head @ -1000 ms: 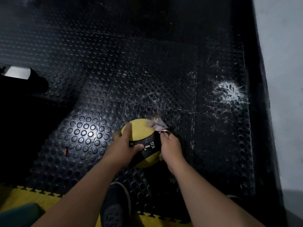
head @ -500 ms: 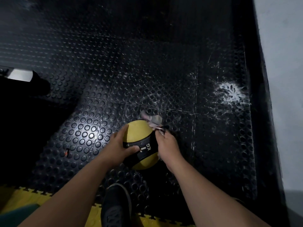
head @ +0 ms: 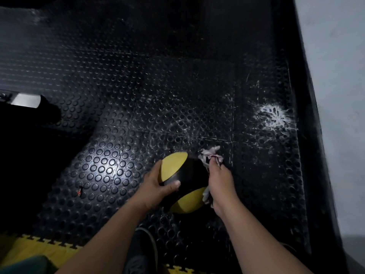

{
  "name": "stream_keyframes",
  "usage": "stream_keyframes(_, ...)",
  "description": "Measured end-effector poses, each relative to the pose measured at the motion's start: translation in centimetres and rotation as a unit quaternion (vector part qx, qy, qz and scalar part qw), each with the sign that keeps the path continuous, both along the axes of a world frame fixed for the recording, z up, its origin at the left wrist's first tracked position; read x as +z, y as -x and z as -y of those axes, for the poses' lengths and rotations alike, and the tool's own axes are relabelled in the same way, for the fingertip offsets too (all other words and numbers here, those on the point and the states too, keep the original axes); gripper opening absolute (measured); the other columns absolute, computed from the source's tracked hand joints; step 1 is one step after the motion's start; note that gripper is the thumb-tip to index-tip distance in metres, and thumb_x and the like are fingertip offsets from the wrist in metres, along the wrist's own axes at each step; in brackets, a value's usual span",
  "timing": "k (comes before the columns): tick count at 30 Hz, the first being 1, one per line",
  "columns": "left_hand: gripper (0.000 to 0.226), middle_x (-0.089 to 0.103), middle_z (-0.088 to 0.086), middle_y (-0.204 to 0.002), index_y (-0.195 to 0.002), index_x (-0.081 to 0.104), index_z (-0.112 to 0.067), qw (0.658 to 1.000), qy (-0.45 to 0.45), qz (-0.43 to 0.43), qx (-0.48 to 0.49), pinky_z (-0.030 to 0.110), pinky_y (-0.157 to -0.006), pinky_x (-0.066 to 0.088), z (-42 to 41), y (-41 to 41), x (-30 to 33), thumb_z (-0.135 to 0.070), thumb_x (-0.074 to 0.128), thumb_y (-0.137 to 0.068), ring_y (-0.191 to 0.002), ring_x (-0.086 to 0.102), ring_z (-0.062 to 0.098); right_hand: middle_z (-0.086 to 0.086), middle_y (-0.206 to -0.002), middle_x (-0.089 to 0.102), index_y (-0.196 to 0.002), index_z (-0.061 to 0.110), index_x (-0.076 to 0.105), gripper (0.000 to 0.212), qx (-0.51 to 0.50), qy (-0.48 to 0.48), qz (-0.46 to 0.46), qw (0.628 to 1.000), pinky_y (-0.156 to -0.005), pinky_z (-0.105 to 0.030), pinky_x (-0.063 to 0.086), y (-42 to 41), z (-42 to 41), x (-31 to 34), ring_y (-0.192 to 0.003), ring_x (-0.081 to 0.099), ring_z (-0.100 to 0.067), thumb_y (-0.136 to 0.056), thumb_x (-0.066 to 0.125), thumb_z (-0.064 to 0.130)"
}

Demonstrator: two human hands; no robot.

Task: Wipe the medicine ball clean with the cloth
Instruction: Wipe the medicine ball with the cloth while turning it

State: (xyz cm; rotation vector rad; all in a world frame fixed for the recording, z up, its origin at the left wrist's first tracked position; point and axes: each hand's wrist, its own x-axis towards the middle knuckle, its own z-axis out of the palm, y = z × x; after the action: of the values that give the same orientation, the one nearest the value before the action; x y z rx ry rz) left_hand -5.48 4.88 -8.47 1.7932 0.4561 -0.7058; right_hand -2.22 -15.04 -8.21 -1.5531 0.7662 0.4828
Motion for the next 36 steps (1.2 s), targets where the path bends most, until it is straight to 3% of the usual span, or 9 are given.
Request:
stream_keyframes(4, 0.137, -0.001, 0.010, -0.168, -0.159, -0.012, -0.042, 0.992, -0.072, -0.057, -0.082, 0.047, -0.120, 0.030, 1.5, -0.8, 0.8, -0.064, 0.085, -0.065, -0.153, 0.017, 0.035, -0.011, -0.144, 0.053, -0.147, 0.013, 0.048, 0.065, 0.013, 0.030, 0.001, 0.999, -0.108, -0.053, 0.045, 0.8, 0.1, 0.5, -0.128, 0.054, -0.031, -0.099, 0.041, 0.057)
stream_keyframes(8, 0.145, -0.022, 0.012, -0.166, -0.158, -0.019, -0.035, 0.990, -0.120, -0.041, -0.061, 0.050, -0.122, 0.019, 3.2, 0.2, 1.0, -0.046, 0.092, -0.066, -0.156, -0.004, 0.034, -0.011, -0.146, 0.041, -0.143, 0.019, 0.055, 0.054, 0.152, 0.127, 0.061, 0.978, -0.109, -0.048, 0.040, 2.1, -0.9, 0.8, -0.131, 0.045, -0.035, -0.100, 0.040, 0.049)
stream_keyframes(12, 0.143, -0.017, 0.010, -0.167, -0.159, -0.013, -0.037, 0.992, -0.120, -0.023, -0.037, 0.050, -0.120, 0.024, 3.3, 0.2, 0.7, -0.043, 0.093, -0.064, -0.155, 0.004, 0.035, -0.009, -0.139, 0.057, -0.135, 0.028, 0.058, 0.053, 0.119, 0.068, 0.029, 0.990, -0.077, -0.036, 0.049, 1.1, -0.9, 0.1, -0.105, 0.060, -0.033, -0.094, 0.040, 0.056)
stream_keyframes(17, 0.145, -0.010, 0.013, -0.167, -0.160, -0.008, -0.037, 0.993, -0.115, -0.017, -0.029, 0.050, -0.118, 0.029, 2.7, -0.1, -0.2, -0.047, 0.095, -0.058, -0.153, 0.012, 0.036, 0.003, -0.149, 0.050, -0.139, 0.026, 0.060, 0.055, 0.224, 0.143, 0.120, 0.957, -0.112, -0.042, 0.040, 1.6, -1.9, 0.6, -0.137, 0.045, -0.020, -0.096, 0.038, 0.052)
stream_keyframes(21, 0.146, -0.008, 0.011, -0.166, -0.159, -0.007, -0.040, 0.993, -0.115, -0.009, -0.030, 0.053, -0.118, 0.031, 2.9, 0.2, -0.7, -0.049, 0.096, -0.056, -0.152, 0.013, 0.038, -0.009, -0.120, 0.063, -0.113, 0.016, 0.066, 0.033, 0.200, 0.165, 0.062, 0.964, -0.076, -0.033, 0.044, 0.0, -1.2, 0.6, -0.097, 0.057, -0.023, -0.106, 0.042, 0.037)
stream_keyframes(25, 0.151, -0.001, 0.011, -0.165, -0.159, -0.003, -0.041, 0.994, -0.108, -0.001, -0.019, 0.053, -0.118, 0.032, 2.4, 0.3, -0.9, -0.057, 0.095, -0.046, -0.151, 0.017, 0.036, -0.005, -0.139, 0.057, -0.129, 0.016, 0.063, 0.040, 0.266, 0.203, 0.117, 0.935, -0.102, -0.040, 0.046, 0.8, -2.2, 0.1, -0.128, 0.051, -0.025, -0.104, 0.043, 0.039)
stream_keyframes(29, 0.145, -0.004, 0.010, -0.165, -0.160, -0.006, -0.039, 0.992, -0.121, -0.004, -0.030, 0.051, -0.116, 0.032, 3.0, 0.3, -0.8, -0.048, 0.096, -0.056, -0.151, 0.016, 0.037, -0.011, -0.119, 0.063, -0.116, 0.012, 0.066, 0.045, 0.246, 0.234, 0.058, 0.939, -0.092, -0.044, 0.050, -1.5, -1.8, 0.4, -0.109, 0.059, -0.032, -0.105, 0.037, 0.045)
stream_keyframes(33, 0.142, 0.005, 0.013, -0.162, -0.159, 0.003, -0.042, 0.994, -0.107, 0.008, -0.015, 0.053, -0.116, 0.036, 2.5, 0.4, -1.0, -0.048, 0.097, -0.052, -0.149, 0.021, 0.038, 0.002, -0.146, 0.051, -0.130, 0.018, 0.063, 0.041, 0.325, 0.220, 0.146, 0.908, -0.111, -0.044, 0.040, 0.3, -3.1, 0.7, -0.138, 0.043, -0.022, -0.104, 0.042, 0.042)
stream_keyframes(36, 0.145, -0.003, 0.009, -0.164, -0.160, -0.005, -0.040, 0.993, -0.116, -0.002, -0.031, 0.050, -0.116, 0.033, 3.1, 0.4, -0.7, -0.046, 0.097, -0.056, -0.151, 0.017, 0.037, -0.009, -0.123, 0.063, -0.118, 0.014, 0.063, 0.043, 0.229, 0.202, 0.044, 0.951, -0.075, -0.035, 0.044, -1.9, -1.9, 0.1, -0.105, 0.059, -0.025, -0.105, 0.038, 0.046)
